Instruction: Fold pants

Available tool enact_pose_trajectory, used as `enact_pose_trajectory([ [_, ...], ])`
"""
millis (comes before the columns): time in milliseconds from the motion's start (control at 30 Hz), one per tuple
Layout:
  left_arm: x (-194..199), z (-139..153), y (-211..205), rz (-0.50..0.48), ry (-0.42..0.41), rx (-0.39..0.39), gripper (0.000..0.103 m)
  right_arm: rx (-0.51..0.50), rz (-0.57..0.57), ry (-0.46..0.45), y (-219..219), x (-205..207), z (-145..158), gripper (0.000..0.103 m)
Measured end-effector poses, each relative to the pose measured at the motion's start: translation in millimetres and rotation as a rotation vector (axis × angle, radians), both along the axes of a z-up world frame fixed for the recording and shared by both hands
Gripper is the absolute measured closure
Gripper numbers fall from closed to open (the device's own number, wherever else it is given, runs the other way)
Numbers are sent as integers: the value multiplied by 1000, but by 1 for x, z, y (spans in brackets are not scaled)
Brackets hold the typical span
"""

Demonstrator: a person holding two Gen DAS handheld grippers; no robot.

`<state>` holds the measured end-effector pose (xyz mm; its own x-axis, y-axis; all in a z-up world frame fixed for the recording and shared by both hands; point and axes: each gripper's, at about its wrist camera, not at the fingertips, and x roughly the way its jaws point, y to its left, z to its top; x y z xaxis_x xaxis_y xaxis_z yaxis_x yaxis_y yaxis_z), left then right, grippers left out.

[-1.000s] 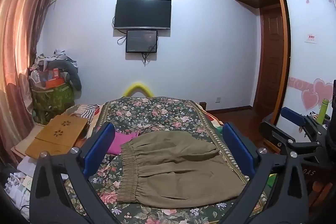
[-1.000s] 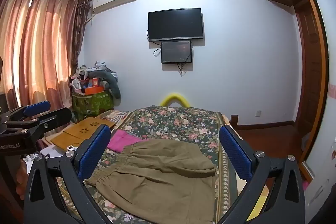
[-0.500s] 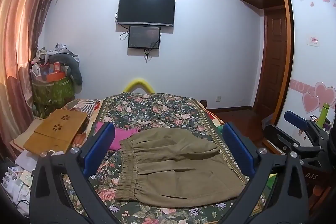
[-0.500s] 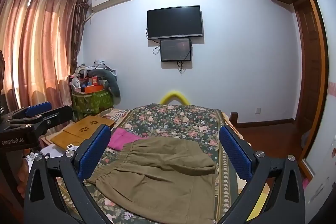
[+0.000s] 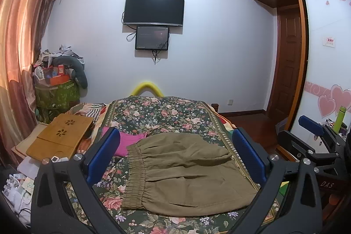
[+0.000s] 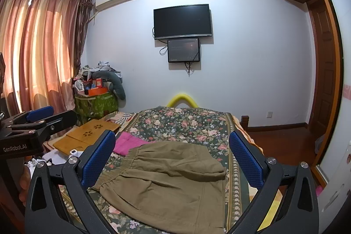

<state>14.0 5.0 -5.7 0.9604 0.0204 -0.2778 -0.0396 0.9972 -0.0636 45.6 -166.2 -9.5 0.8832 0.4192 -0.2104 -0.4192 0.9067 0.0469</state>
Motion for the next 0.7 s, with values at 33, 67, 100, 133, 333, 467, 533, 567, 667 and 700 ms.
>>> enact_pose_trajectory([
  [33, -1, 0, 1, -1, -1, 0, 0, 0, 0, 2, 0, 1, 1, 0],
  [67, -1, 0, 0, -1, -1, 1, 0, -1, -1, 3, 0, 1, 1, 0],
  [100, -1, 0, 0, -2, -1, 0, 0, 0, -1, 3, -1, 1, 1, 0],
  [133, 0, 0, 0, 0, -1, 0, 0, 0, -1, 3, 0, 1, 0, 0],
  [333, 0, 0, 1, -4, 1, 0, 0, 0, -2, 2, 0, 2, 0, 0],
  [467, 0, 0, 0, -3, -3, 2, 0, 2, -3, 2, -1, 2, 0, 0],
  [533, 0, 0, 0, -3, -5, 2, 0, 1, -4, 1, -1, 1, 1, 0],
  [567, 0, 0, 0, -3, -4, 3, 0, 0, -4, 0, -1, 1, 1, 0],
  [667, -1, 1, -1, -2, -7, 5, 0, -1, -6, -1, -1, 2, 2, 0],
  [700, -1, 1, -1, -3, -7, 4, 0, 0, -7, -2, -1, 2, 2, 0],
])
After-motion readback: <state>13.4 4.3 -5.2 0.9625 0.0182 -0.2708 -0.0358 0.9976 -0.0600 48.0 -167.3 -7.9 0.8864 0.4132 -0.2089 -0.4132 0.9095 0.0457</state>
